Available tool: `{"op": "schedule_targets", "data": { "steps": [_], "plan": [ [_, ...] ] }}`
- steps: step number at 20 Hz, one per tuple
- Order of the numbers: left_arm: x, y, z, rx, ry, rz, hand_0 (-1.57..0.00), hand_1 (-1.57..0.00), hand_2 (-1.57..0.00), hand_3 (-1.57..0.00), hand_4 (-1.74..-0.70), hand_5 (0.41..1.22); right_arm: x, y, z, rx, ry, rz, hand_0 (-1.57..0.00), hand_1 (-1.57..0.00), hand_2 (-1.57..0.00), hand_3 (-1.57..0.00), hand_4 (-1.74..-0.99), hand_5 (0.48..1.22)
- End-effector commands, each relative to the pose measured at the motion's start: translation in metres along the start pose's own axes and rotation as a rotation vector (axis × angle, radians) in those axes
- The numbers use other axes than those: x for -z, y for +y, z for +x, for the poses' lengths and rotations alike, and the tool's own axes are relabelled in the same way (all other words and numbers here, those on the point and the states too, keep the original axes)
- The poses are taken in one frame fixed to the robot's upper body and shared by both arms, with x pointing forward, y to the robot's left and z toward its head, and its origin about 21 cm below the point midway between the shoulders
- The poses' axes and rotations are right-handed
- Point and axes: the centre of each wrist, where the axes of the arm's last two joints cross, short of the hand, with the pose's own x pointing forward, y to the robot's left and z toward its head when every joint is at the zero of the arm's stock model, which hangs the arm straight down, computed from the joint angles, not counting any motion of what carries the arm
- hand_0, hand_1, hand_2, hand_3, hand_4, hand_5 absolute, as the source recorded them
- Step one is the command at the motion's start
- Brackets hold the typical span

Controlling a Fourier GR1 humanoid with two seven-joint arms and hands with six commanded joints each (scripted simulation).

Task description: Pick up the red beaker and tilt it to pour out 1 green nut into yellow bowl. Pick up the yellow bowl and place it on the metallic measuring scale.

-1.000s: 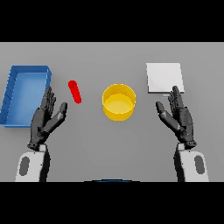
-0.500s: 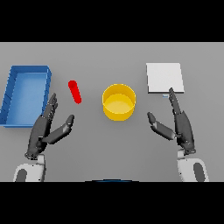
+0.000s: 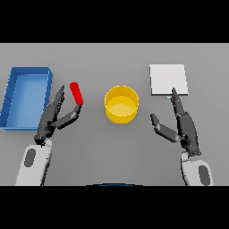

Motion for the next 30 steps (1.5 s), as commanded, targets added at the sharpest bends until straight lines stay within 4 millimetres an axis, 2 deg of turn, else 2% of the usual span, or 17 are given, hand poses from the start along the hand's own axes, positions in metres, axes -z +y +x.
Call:
{"op": "schedule_targets", "data": {
  "steps": [1,5,14,18,20,21,22,24,25,26,27,30],
  "plan": [
    [0.007,-0.002,0.001,0.004,-0.01,-0.008,0.0,0.0,0.0,0.0,-1.18,0.64,-0.003,0.001,-0.003,-0.002,0.003,0.0,0.0,0.0,0.0,0.0,-1.225,0.627],
    [0.031,-0.001,-0.002,0.008,-0.032,-0.03,0.0,0.0,0.0,0.0,-1.19,0.641,-0.002,-0.004,-0.003,-0.013,0.0,0.006,0.0,0.0,0.0,0.0,-1.222,0.626],
    [0.072,-0.017,0.005,0.063,-0.009,-0.019,0.0,0.0,0.0,0.0,-1.2,0.671,-0.005,-0.004,-0.001,0.01,0.007,-0.004,0.0,0.0,0.0,0.0,-1.238,0.638],
    [0.08,-0.016,0.0,0.025,-0.043,-0.005,0.0,0.0,0.0,0.0,-1.25,0.695,-0.006,-0.005,-0.001,0.008,0.021,-0.016,0.0,0.0,0.0,0.0,-1.245,0.642],
    [0.085,-0.023,-0.001,-0.027,-0.07,0.002,0.0,0.0,0.0,0.0,-1.29,0.708,-0.005,-0.005,0.0,0.008,0.021,-0.015,0.0,0.0,0.0,0.0,-1.246,0.645],
    [0.087,-0.02,-0.005,-0.044,-0.066,0.005,0.0,0.0,-0.01,0.0,-1.3,0.719,-0.003,-0.007,0.002,0.003,0.024,-0.02,0.0,0.0,0.0,0.0,-1.246,0.646],
    [0.087,-0.026,-0.009,-0.062,-0.066,0.001,0.0,-0.01,-0.05,-0.04,-1.33,0.738,-0.002,-0.007,0.002,0.011,0.016,-0.015,0.0,0.0,0.0,0.0,-1.244,0.644],
    [0.09,-0.032,-0.01,-0.086,-0.076,0.017,-0.21,-0.23,-0.29,-0.25,-1.4,0.787,-0.004,-0.006,0.0,0.007,0.018,-0.013,0.0,0.0,0.0,0.0,-1.24,0.645],
    [0.091,-0.032,-0.011,-0.086,-0.07,0.041,-0.38,-0.41,-0.46,-0.52,-1.41,0.874,-0.005,-0.011,-0.001,-0.001,0.022,-0.018,0.0,0.0,0.0,0.0,-1.236,0.647],
    [0.093,-0.035,-0.012,-0.068,-0.062,0.066,-0.55,-0.59,-0.66,-0.73,-1.47,0.943,-0.004,-0.01,0.0,0.002,0.012,-0.014,0.0,0.0,0.0,0.0,-1.237,0.648],
    [0.093,-0.038,-0.012,-0.033,-0.058,0.077,-0.76,-0.78,-0.84,-0.88,-1.52,0.999,-0.006,-0.009,0.0,0.012,0.004,-0.011,0.0,0.0,0.0,0.0,-1.239,0.648],
    [0.096,-0.04,-0.008,0.032,-0.077,0.061,-1.15,-1.17,-1.2,-1.11,-1.62,1.107,-0.006,-0.005,0.0,0.009,0.018,-0.012,0.0,0.0,0.0,0.0,-1.241,0.65]
  ]
}}
